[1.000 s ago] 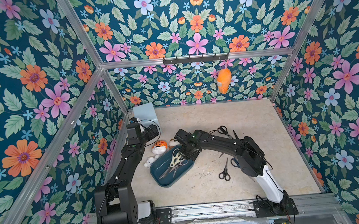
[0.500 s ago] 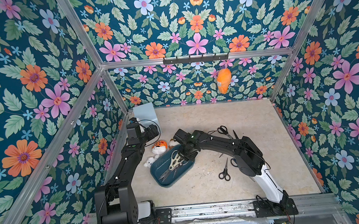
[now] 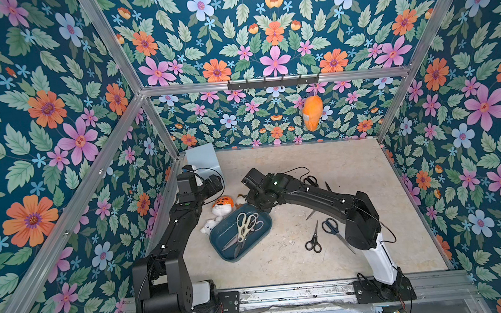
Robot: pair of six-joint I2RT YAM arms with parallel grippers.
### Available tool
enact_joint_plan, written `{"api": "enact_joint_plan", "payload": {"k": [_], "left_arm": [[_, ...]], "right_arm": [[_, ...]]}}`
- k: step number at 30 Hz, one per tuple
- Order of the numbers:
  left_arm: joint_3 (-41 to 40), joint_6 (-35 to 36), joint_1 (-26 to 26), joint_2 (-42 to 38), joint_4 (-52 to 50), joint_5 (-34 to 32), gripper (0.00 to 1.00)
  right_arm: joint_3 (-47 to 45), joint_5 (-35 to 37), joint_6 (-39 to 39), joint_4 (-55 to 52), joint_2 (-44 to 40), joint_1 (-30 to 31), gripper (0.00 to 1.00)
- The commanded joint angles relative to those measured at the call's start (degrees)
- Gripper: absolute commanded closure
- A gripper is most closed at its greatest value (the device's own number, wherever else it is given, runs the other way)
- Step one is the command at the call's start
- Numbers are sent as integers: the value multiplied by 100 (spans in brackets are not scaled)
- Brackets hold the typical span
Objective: Put the scissors into the storage box
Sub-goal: Move the storage box to the center of the board.
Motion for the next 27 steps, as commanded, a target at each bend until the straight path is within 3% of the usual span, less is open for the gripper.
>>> {"api": "enact_joint_plan", "payload": {"k": [1,10,15,27], "left_arm": [[-17,71,-5,41,211,258,5],[-70,-76,-153,233,275,712,5],[-120,-301,-253,134,90,1057,5],[-198,-289,-255,-268,-447,1058,5]], "right_arm": [[-96,407,-932,-160,-187,-61,73],[-458,-283,-2852,-559,-237,-609,72],[-556,-329,-3672,-872,-185,-617,59],[-1210,-1232,-4065,-356,-76,-507,59]]}}
